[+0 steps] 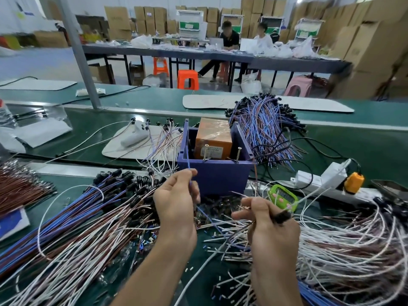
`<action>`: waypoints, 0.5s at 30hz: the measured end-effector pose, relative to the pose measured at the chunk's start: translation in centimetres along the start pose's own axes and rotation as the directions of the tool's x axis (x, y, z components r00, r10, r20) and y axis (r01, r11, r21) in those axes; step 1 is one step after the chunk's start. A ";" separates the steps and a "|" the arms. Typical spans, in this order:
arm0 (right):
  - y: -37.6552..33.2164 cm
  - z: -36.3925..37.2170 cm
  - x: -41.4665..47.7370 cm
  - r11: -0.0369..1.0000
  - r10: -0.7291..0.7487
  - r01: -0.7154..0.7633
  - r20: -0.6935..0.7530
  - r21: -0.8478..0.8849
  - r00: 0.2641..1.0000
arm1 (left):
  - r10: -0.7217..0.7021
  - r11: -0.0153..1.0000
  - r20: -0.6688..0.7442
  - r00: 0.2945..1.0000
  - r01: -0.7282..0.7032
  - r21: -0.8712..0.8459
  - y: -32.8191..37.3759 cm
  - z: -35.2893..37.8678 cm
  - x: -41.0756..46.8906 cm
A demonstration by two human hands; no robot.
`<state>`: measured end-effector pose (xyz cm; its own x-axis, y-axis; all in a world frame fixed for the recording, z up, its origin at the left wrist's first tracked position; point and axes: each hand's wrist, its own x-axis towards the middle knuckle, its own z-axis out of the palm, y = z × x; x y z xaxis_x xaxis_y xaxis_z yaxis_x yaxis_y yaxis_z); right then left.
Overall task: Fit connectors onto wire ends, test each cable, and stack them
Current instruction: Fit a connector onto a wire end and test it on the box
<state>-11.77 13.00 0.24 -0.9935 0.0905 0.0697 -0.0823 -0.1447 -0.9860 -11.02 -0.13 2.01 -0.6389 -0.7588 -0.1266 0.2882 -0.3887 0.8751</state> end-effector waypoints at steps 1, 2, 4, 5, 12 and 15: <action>0.1 0.0 0.1 0.999 0.030 -0.029 -0.007 0.014 1.000 | 0.026 0.999 0.012 1.000 -0.027 0.041 -0.4 0.0 0.1; 0.2 0.0 0.3 0.999 0.050 -0.049 -0.013 0.023 0.999 | 0.043 0.997 0.029 0.999 -0.045 0.068 -0.7 0.0 0.1; 0.4 0.0 0.7 0.997 0.073 -0.071 -0.027 0.039 0.997 | 0.061 0.993 0.048 0.997 -0.066 0.099 -1.3 -0.3 0.2; 0.4 0.0 0.9 0.996 0.076 -0.074 -0.033 0.047 0.997 | 0.065 0.992 0.051 0.997 -0.070 0.104 -1.4 -0.5 0.3; 0.6 0.3 1.3 0.992 0.108 -0.105 -0.044 0.067 0.993 | 0.086 0.986 0.047 0.995 -0.092 0.140 -2.3 -0.8 0.8; 0.6 0.4 1.3 0.991 0.122 -0.120 -0.040 0.051 0.992 | 0.087 0.986 0.048 0.995 -0.092 0.137 -2.6 -0.9 0.7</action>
<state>-13.11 12.67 -0.16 -0.9921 0.1117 -0.0574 0.0336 -0.2046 -0.9783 -11.59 -0.14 -0.75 -0.6447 -0.7639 -0.0279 0.2458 -0.2418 0.9387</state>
